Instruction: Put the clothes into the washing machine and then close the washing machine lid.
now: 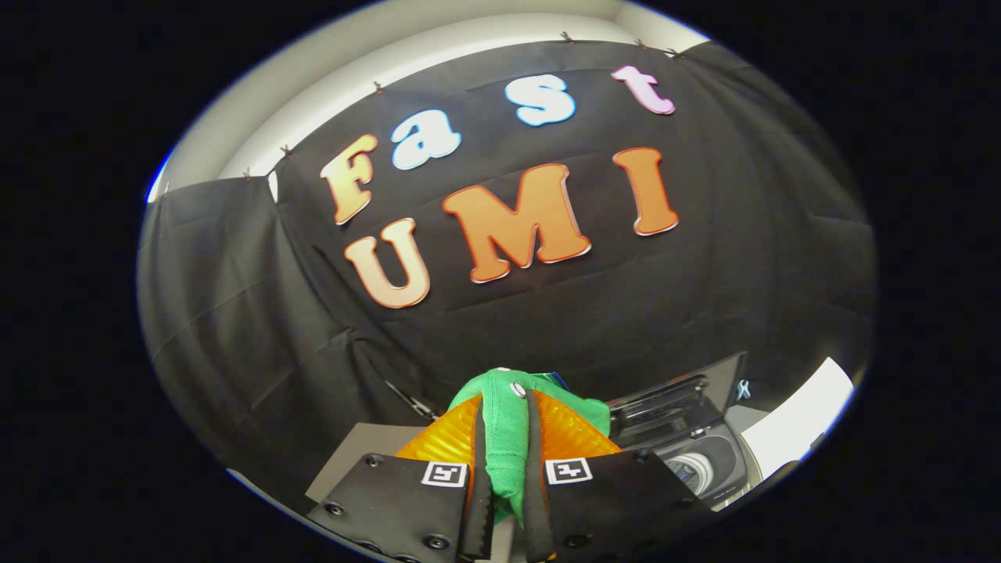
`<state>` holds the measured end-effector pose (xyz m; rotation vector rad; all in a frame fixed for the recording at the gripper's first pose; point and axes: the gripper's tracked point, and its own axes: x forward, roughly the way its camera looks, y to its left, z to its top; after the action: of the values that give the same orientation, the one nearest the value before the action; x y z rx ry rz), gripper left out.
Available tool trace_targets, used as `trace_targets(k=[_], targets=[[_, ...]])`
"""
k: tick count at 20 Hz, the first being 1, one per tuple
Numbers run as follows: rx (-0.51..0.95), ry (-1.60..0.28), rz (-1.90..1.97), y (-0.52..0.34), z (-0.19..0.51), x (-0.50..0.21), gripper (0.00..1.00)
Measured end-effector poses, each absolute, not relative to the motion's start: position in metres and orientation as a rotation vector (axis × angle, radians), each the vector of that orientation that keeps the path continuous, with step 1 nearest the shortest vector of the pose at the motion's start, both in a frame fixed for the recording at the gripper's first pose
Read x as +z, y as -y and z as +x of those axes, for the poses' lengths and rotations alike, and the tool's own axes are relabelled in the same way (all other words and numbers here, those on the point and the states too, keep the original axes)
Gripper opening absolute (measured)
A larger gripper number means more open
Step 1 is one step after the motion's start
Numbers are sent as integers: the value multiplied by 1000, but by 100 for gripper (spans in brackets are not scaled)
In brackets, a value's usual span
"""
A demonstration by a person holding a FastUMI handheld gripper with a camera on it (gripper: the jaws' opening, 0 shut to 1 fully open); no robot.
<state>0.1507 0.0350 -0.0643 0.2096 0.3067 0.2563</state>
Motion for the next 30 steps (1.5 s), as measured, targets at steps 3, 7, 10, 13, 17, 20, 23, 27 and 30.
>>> trace_targets(k=[3,7,10,13,17,20,23,27,30], targets=[[182,-310,242,18,160,-66,23],[129,-325,239,71,167,-78,23],[119,-352,210,95,169,-98,23],[129,-384,189,112,173,-121,23],[129,-458,162,131,182,-162,23],[110,-501,123,144,187,-194,23],[91,-552,89,152,188,-234,23],[71,-617,85,158,189,-290,23],[55,-665,73,159,195,-336,23]])
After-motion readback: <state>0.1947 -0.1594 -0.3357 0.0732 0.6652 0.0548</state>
